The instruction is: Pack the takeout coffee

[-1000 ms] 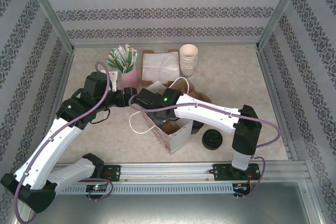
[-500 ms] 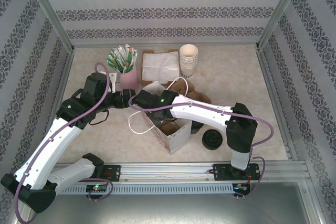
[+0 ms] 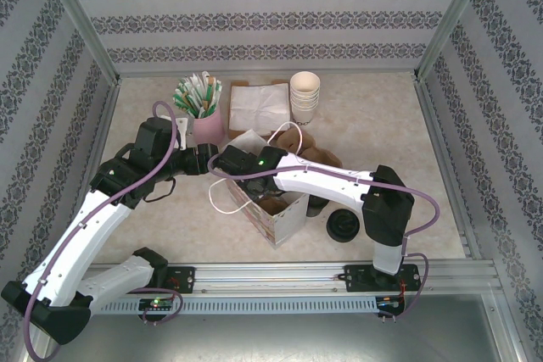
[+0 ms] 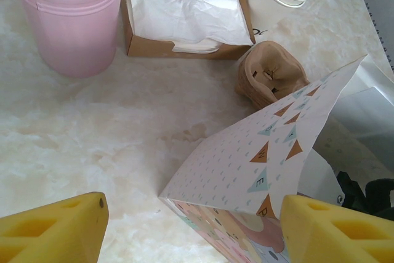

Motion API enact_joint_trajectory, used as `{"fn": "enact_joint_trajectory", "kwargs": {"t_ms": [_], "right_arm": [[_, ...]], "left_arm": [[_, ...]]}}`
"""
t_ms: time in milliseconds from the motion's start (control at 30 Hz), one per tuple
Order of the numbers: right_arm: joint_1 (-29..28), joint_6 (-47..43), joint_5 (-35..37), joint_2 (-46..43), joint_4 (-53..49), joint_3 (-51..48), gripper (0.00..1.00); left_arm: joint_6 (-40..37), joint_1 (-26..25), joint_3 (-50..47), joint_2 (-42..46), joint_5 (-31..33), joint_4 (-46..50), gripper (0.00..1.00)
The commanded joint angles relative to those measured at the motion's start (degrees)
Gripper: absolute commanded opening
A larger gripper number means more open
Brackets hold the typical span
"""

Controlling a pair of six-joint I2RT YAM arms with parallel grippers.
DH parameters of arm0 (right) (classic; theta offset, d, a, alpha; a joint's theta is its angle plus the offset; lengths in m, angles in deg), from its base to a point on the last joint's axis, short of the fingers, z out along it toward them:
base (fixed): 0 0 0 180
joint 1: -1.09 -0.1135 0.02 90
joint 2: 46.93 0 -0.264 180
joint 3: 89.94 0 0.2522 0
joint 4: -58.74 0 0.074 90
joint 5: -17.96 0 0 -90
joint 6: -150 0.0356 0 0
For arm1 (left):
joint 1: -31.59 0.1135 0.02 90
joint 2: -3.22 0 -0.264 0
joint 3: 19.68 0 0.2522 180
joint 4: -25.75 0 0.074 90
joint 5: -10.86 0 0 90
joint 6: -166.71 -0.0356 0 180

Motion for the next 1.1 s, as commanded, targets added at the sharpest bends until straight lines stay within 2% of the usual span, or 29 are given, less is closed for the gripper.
{"fn": "enact_joint_trajectory", "kwargs": {"t_ms": [0,300,533,900,1067], "right_arm": [[0.2,0.8,-1.3,-1.1,0.5,0.8,0.47],[-0.3,3.1,-0.5,-7.5,-1.2,5.4,0.67],[-0.5,3.1,-0.6,-13.0,-3.4,9.1,0.78],[-3.7,0.2,4.1,-24.0,-6.8,17.1,0.79],[-4.1,-0.5,12.8,-32.8,-11.9,15.0,0.75]], "left_arm": [[-1.2,-0.2,2.5,0.8,-1.7,1.0,0.75],[-1.1,-0.2,3.5,1.4,1.3,2.0,0.76],[-0.7,-0.2,3.8,1.6,1.6,2.1,0.77],[0.5,-0.2,2.7,3.0,3.0,0.3,0.75],[0.8,-0.2,2.3,2.9,3.0,-0.2,0.72]]}}
